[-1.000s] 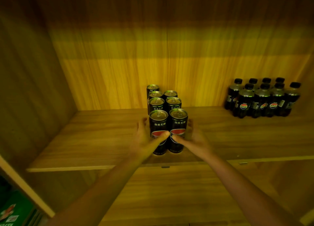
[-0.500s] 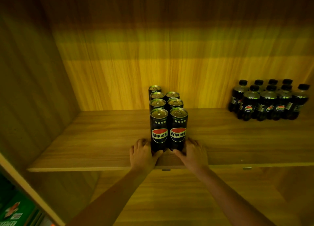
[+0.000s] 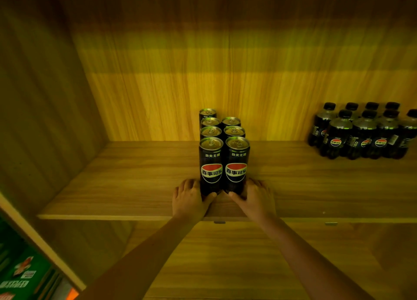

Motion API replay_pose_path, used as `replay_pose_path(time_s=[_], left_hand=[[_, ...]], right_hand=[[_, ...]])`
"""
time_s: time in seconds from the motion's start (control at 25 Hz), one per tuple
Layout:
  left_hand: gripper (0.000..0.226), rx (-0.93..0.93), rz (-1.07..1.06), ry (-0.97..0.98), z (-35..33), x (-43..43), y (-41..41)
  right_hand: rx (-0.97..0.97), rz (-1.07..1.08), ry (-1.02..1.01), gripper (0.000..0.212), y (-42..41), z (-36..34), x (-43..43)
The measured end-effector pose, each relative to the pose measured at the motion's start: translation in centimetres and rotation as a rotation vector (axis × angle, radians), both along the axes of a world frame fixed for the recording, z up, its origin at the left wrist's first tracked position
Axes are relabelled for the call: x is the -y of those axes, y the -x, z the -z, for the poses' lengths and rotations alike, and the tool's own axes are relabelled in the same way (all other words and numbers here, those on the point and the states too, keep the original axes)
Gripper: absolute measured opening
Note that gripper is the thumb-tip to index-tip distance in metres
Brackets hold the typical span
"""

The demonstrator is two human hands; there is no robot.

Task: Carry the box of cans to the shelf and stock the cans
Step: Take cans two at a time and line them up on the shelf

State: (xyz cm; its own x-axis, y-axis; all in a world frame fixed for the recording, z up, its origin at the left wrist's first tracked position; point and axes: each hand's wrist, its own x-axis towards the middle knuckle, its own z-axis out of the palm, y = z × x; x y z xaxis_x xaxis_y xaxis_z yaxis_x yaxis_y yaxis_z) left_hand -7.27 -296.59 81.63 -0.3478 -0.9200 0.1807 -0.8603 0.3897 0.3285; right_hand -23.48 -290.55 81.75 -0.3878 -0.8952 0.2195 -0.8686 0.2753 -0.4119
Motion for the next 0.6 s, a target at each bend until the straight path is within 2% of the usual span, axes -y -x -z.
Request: replay_pose_path(time_s=[0.2,0.4,0.48,0.6], left_hand=[[0.085,0.079,0.067,-0.013,-1.0,-0.8,-1.8],[0.122,0.166,0.027,0.110,-3.3,-2.6,-6.6],[0.124,0.190,0.004,0.128,-4.1,-3.3,-8.5],[0.121,0.200,-0.027,0.136,-5.3,-4.4,-11.3]], right_hand=[[-0.055,-0.010,-0.103,0.088,0.2,-2.8,-2.5],[-0.109,-0.019,0.124,0.088,-0.3,-8.1,-6.6],[-0.174,-0.072,0.204,0.089,-1.9,-9.7,-7.1],[-0.197,-0.178,0.202,0.088,-5.8,-10.6,-6.7]])
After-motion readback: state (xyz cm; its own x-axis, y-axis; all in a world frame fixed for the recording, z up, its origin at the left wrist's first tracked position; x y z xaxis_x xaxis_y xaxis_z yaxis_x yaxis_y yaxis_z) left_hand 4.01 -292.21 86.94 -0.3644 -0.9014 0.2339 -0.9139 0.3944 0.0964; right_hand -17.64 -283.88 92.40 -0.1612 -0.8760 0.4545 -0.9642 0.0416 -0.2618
